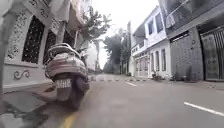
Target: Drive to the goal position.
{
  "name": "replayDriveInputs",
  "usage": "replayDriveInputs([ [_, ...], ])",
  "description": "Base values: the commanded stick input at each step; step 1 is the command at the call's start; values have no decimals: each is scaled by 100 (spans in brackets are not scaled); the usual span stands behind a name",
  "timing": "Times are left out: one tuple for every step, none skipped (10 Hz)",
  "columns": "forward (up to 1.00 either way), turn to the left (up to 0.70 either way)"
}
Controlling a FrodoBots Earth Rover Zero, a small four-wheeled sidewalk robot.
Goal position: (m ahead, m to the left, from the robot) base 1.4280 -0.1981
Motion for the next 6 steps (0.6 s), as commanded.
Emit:
replayDriveInputs([
  [50, 0],
  [50, 0],
  [50, 0],
  [50, 0],
  [50, 0],
  [50, 0],
])
